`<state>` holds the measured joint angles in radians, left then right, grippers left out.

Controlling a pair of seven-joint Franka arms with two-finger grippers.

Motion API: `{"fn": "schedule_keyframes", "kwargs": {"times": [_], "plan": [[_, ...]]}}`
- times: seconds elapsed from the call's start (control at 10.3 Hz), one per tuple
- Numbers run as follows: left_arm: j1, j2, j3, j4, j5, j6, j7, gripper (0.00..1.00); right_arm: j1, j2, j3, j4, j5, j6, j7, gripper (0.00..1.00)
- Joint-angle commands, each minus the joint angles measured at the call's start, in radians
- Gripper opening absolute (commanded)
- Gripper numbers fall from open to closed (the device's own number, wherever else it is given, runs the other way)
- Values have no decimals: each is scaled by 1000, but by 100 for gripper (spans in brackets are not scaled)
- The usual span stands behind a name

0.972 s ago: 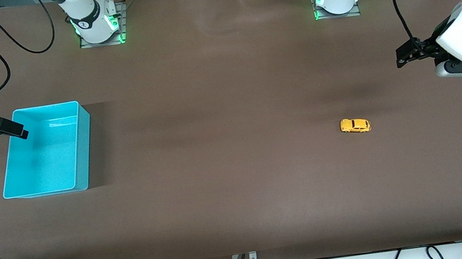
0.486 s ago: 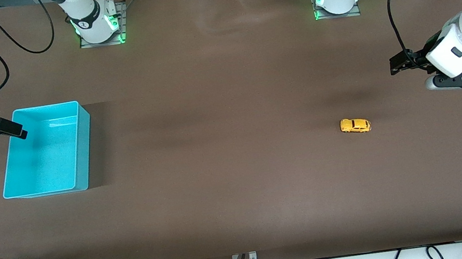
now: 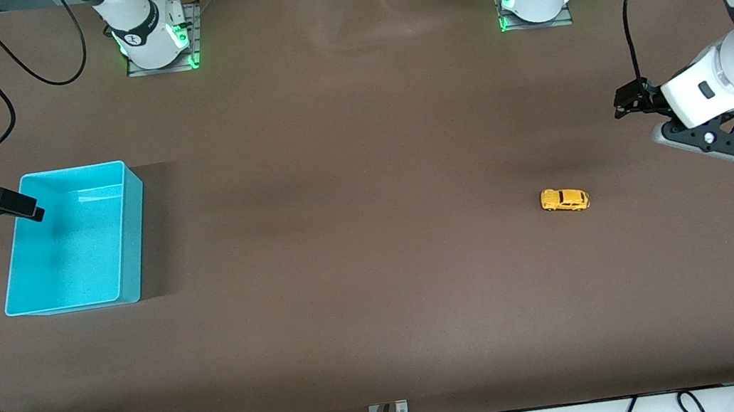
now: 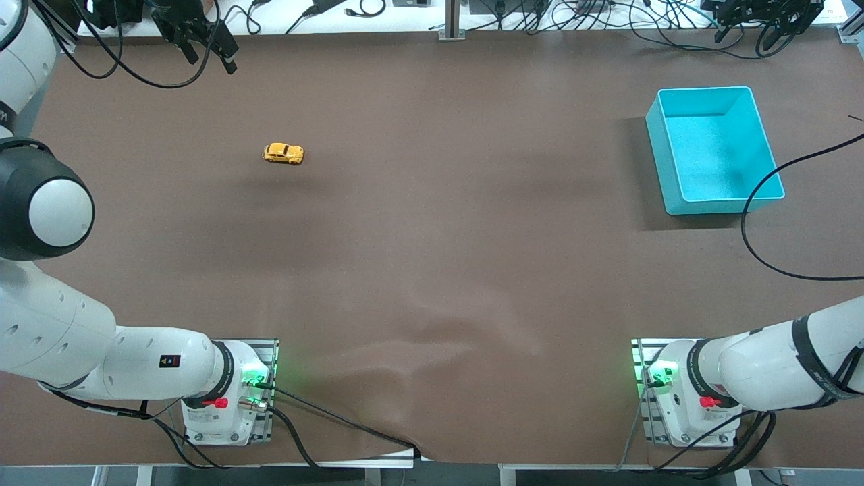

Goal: Wind up and store yellow beetle car
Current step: 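Move the left gripper down over the yellow beetle car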

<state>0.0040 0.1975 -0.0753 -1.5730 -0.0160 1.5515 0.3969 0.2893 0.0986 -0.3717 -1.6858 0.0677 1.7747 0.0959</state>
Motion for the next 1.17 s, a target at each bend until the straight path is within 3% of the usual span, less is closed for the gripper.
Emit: {"fn": "schedule_keyframes", "kwargs": {"times": [0.0, 0.39, 0.68, 0.87, 1.07], "plan": [[7, 75, -3, 12, 25, 63, 245, 100, -7, 6, -1, 14, 23, -6, -24, 100], [-4, 210, -4, -31, 27, 209, 556, 100, -6, 7, -3, 14, 23, -6, -25, 100], [-4, 212, -4, -239, 27, 496, 768, 100, -7, 7, -3, 14, 23, -6, -25, 100], [-34, 212, -6, -330, 37, 638, 862, 100, -7, 7, -3, 14, 23, -6, -25, 100], [-41, 212, -20, -402, 143, 750, 876, 100, -6, 7, -1, 14, 23, -6, -25, 100]]}}
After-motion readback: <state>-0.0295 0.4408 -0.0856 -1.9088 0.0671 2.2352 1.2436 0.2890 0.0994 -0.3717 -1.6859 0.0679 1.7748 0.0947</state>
